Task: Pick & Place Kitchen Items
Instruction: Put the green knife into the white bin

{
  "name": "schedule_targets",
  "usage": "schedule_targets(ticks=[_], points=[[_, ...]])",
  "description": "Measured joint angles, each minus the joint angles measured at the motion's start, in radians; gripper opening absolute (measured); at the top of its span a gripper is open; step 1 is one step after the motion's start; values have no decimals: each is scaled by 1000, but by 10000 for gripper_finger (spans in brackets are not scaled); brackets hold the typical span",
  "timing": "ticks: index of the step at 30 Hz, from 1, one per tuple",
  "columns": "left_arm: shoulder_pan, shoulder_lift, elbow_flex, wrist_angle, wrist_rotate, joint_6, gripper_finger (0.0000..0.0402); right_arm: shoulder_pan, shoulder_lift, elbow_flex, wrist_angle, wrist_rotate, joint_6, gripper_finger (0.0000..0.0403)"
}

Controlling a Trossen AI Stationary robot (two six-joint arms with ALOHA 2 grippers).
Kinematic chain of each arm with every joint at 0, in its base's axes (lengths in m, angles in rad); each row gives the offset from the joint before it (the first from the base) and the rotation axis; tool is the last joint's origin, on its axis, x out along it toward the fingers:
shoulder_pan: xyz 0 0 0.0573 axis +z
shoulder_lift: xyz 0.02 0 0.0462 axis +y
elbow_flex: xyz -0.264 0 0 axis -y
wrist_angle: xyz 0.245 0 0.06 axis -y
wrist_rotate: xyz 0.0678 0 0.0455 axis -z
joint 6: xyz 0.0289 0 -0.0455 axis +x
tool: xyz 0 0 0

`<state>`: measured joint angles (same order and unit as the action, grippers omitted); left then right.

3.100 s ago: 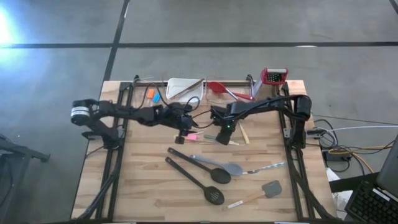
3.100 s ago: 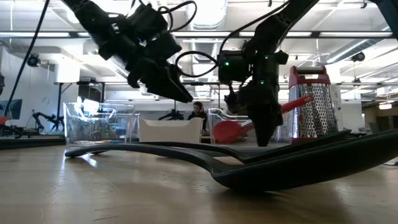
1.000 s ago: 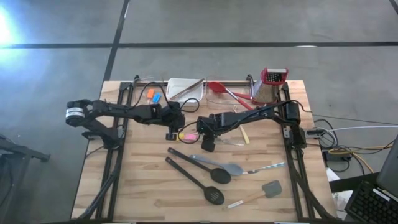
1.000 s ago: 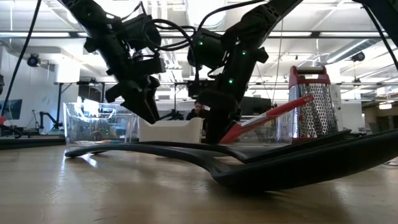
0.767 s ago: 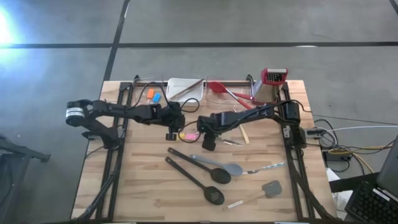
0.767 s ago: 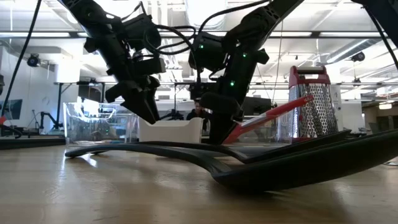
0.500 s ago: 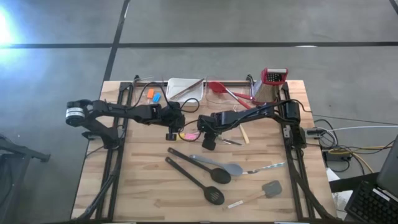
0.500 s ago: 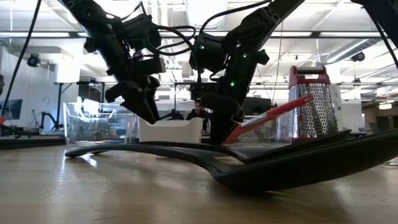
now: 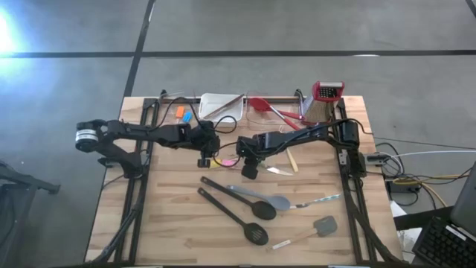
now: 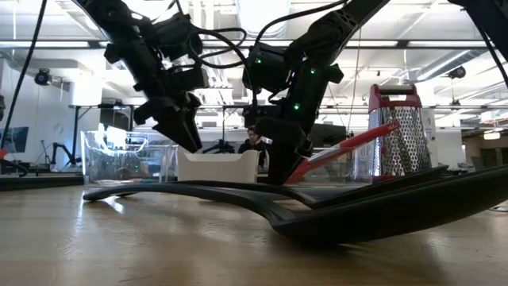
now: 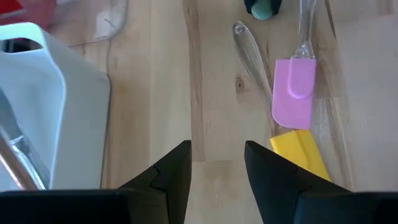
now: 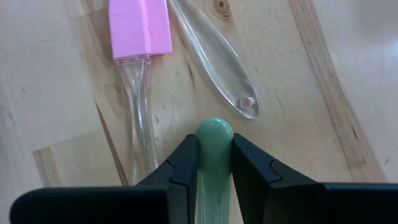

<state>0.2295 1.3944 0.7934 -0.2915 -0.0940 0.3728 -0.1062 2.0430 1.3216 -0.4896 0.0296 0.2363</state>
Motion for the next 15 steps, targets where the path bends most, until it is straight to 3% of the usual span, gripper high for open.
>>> schedule_targets(ticks=[15], points=[[59, -227, -119, 67, -14, -141, 91, 0, 2, 81, -63, -4, -9, 63]])
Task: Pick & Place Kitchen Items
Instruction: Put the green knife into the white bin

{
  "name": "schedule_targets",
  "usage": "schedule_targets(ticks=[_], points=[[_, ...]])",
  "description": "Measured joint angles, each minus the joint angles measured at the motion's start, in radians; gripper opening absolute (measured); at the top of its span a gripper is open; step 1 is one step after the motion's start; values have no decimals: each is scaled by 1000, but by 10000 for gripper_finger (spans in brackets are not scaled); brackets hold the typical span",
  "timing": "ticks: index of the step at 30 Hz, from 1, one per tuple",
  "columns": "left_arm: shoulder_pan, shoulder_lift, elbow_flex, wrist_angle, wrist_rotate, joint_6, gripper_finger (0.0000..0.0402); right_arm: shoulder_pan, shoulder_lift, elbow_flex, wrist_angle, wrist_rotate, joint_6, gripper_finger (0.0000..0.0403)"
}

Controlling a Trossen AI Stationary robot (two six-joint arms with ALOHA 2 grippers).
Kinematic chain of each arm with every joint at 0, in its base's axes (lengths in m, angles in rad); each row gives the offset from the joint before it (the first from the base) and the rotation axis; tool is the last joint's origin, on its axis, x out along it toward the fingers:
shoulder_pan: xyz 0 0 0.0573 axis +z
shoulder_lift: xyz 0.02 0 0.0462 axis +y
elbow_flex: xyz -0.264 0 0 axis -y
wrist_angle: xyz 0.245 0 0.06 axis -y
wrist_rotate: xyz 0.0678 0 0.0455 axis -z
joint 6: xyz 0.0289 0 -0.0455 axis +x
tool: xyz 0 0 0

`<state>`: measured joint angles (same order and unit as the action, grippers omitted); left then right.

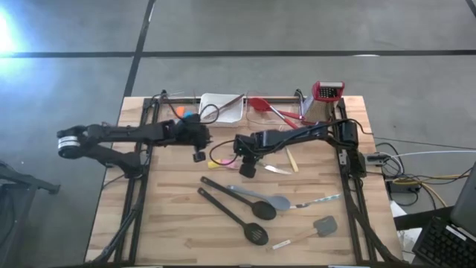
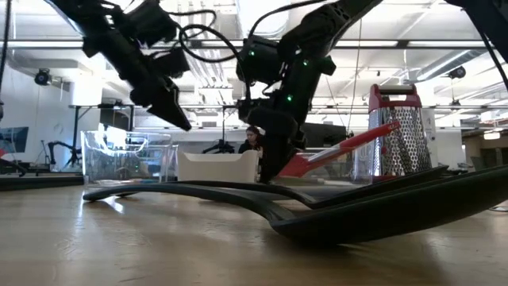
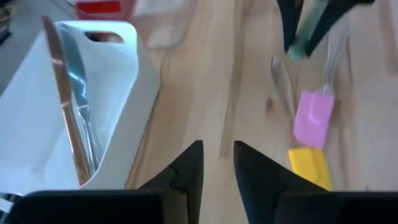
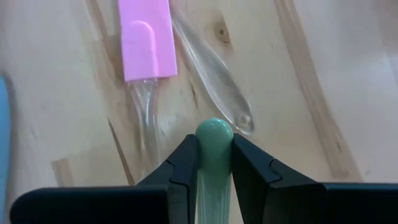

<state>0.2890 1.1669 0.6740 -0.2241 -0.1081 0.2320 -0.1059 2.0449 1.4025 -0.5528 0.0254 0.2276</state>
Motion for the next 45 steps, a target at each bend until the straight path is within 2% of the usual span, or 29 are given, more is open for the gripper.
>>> schedule_targets(ticks=[11, 15, 22, 30, 38, 42, 45], points=[[0, -230, -202, 275, -17, -146, 76, -17, 0, 143, -142, 15, -85, 61], [0, -304, -266, 328, -22, -175, 76, -51, -1, 229, -193, 53, -133, 61], [-2, -407, -288, 347, -21, -195, 73, -141, -2, 394, -219, 57, -180, 61], [-3, -435, -288, 354, -15, -204, 73, -219, 49, 634, -235, 57, -260, 61], [-3, -436, -288, 366, -13, -201, 73, -271, 250, 954, -299, 58, -447, 61], [-3, -439, -288, 387, -13, -195, 73, -296, 273, 884, -206, 60, -539, 61], [-6, -440, -288, 427, -7, -189, 73, -311, 293, 884, -184, 68, -569, 61]])
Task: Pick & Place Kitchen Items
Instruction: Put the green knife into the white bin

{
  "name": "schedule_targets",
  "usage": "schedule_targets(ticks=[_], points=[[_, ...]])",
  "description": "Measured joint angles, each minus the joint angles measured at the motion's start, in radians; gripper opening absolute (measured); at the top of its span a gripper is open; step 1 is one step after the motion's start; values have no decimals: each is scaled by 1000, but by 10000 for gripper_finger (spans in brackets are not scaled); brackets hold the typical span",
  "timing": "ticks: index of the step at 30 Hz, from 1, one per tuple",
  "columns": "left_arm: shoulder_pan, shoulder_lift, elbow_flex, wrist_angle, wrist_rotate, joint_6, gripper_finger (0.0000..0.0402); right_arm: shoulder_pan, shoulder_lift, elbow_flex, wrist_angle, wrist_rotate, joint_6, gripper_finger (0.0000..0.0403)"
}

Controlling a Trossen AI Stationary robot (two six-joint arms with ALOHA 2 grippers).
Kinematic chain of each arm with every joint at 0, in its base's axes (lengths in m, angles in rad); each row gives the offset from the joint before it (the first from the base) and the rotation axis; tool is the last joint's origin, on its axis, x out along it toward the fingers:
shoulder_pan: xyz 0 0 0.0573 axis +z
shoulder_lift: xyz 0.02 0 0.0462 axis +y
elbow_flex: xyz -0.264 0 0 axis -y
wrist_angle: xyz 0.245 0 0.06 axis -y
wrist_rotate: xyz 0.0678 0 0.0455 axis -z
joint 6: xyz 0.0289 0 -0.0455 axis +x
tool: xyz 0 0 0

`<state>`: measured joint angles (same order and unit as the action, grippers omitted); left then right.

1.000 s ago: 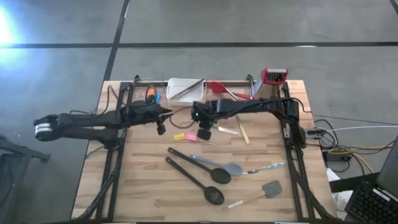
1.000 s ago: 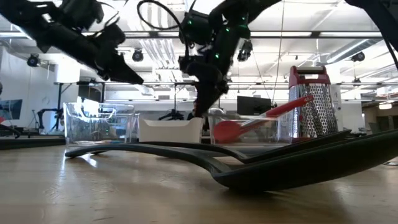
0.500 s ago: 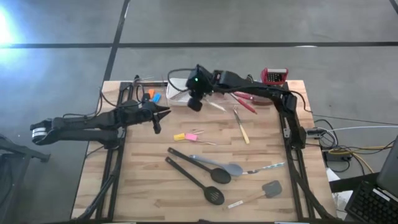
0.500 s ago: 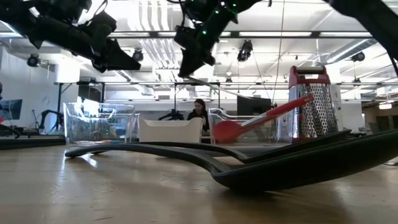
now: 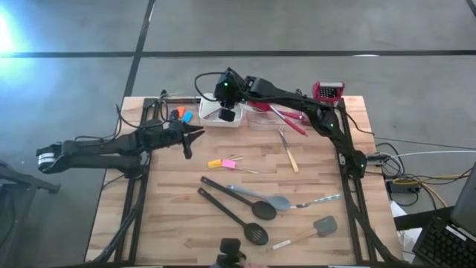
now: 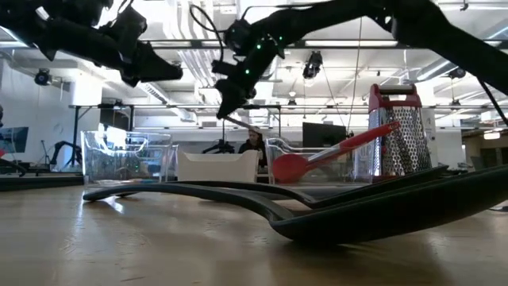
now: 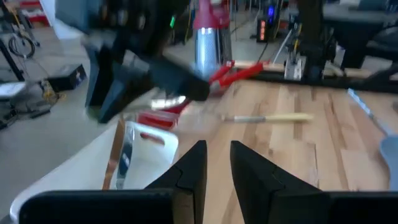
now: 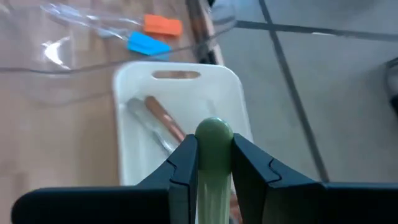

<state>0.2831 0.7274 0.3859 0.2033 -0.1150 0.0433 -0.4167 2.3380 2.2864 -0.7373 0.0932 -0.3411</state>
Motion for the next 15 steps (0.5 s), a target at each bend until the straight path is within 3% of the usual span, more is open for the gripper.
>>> schedule_targets(ticks=[6, 15], points=[[-3, 8, -1, 29, 16, 8, 73, -3, 91, 69, 23, 7, -96, 58], [-3, 11, -20, 62, 15, 10, 73, -3, 160, 64, 31, -23, -109, 17]])
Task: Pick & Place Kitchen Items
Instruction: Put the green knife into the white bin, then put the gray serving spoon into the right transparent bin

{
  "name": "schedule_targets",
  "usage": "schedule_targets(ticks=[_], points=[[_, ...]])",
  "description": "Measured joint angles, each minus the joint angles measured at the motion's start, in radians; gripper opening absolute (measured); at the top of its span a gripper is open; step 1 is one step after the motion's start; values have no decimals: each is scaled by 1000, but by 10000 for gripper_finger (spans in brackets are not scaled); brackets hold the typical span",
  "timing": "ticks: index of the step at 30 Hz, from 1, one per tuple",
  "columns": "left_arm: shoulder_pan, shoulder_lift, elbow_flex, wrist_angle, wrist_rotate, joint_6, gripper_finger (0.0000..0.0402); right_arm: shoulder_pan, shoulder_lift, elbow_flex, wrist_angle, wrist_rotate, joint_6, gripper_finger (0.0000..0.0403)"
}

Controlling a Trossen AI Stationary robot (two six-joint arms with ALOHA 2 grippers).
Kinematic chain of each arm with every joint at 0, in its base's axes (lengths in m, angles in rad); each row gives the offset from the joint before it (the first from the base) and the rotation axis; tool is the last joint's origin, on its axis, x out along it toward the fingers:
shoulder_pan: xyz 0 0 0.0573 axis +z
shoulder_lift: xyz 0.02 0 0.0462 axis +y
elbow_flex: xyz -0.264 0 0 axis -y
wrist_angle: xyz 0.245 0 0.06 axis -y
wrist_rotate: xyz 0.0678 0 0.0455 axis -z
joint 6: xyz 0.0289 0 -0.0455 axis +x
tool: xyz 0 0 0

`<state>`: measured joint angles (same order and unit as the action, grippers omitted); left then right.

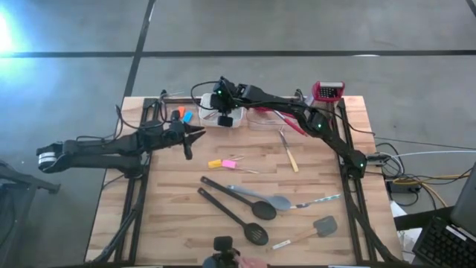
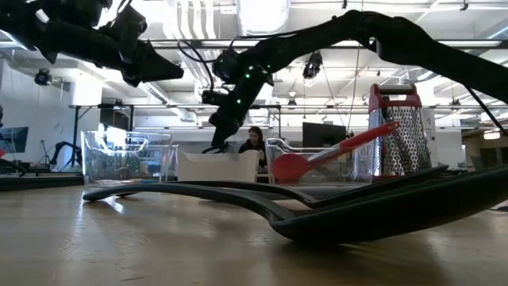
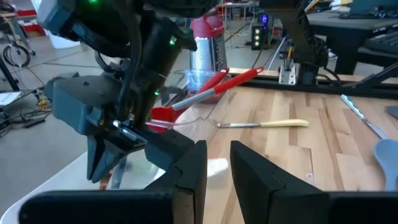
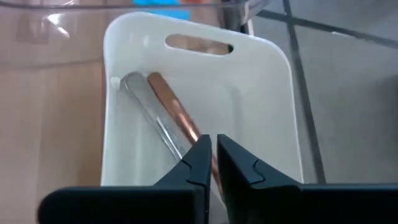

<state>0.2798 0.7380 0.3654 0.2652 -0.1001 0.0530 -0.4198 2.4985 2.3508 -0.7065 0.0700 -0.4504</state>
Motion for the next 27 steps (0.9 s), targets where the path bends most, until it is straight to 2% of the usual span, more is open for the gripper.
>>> schedule_targets(ticks=[10, 17, 24, 27], points=[[0, 2, -7, 14, -3, 6, 74, -4, -4, 0, 57, 9, 4, 7], [0, 2, -7, 14, -3, 15, 74, 16, -56, 0, 31, 11, 93, 8], [0, 2, -8, 11, -2, 29, 74, 97, -219, 2, -179, 12, 206, 8], [0, 2, -9, 11, -2, 30, 74, 157, -276, 1, -298, 78, 249, 8]])
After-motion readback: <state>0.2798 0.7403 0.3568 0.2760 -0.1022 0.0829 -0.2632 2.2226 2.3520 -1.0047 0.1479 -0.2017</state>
